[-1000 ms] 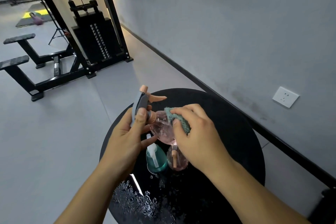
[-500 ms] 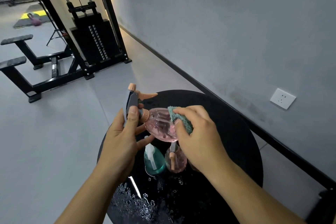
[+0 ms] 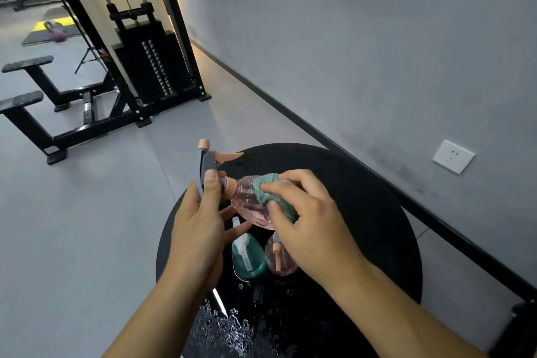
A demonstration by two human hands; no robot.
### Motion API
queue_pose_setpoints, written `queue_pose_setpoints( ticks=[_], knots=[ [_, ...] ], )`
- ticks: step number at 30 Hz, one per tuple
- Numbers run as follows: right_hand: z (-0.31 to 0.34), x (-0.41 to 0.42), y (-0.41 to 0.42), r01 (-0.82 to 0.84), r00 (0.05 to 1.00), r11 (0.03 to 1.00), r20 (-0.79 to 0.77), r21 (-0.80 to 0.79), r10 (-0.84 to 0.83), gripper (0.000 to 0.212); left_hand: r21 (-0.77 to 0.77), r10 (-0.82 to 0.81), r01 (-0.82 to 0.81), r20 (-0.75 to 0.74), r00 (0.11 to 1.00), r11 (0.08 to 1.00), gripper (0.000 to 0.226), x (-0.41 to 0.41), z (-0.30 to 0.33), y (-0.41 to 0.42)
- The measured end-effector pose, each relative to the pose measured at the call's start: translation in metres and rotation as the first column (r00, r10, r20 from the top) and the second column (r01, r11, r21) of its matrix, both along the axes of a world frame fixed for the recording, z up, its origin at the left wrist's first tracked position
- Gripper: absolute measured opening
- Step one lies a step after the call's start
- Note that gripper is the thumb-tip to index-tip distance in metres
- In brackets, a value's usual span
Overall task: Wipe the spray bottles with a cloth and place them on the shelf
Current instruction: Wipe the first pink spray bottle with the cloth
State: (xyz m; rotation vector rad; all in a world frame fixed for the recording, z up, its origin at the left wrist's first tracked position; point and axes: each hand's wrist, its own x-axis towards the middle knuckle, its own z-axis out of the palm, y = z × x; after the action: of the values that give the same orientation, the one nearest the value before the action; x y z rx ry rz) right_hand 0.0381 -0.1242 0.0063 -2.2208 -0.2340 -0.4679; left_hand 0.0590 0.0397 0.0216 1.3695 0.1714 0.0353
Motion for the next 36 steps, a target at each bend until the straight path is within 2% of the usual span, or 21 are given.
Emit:
queue_pose_setpoints(
  ticks=[3,8,13,19,25,30,36],
  knots=[
    [0.000,-0.001,0.001,-0.022,1.000,0.999,0.008,-0.043,0.022,0.028,0.016,0.013,-0.013,-0.001,1.000,1.000,0.036,-0.002,0.001,-0.001],
    [-0.002,0.001,-0.002,0.075,0.997,0.997,0.010,0.026,-0.075,0.026,0.005,0.060,-0.060,0.015,0.998,0.998,0.032,0.001,0.006,0.002],
    [0.000,-0.002,0.004,-0.021,0.999,0.996,0.044,-0.085,0.024,0.029,0.043,0.037,-0.037,-0.001,0.999,0.998,0.038,-0.003,0.004,-0.003],
    [-0.002,-0.001,0.001,0.050,0.997,0.996,0.065,-0.072,-0.045,0.029,0.014,0.079,-0.078,-0.020,0.997,0.997,0.035,0.002,0.007,0.003],
    [0.000,-0.004,0.009,-0.025,0.996,0.988,0.077,-0.155,0.037,0.030,0.073,0.017,-0.016,-0.013,1.000,0.997,0.035,-0.005,0.001,-0.004],
    [0.000,-0.001,0.002,0.054,0.998,0.996,0.045,-0.069,-0.051,0.027,0.055,0.037,-0.036,-0.011,0.999,0.998,0.037,-0.001,0.005,0.000],
    [0.001,-0.005,0.007,-0.058,0.996,0.984,0.059,-0.171,0.069,0.030,0.072,0.011,-0.010,-0.017,1.000,0.997,0.037,-0.003,0.003,-0.002]
  ],
)
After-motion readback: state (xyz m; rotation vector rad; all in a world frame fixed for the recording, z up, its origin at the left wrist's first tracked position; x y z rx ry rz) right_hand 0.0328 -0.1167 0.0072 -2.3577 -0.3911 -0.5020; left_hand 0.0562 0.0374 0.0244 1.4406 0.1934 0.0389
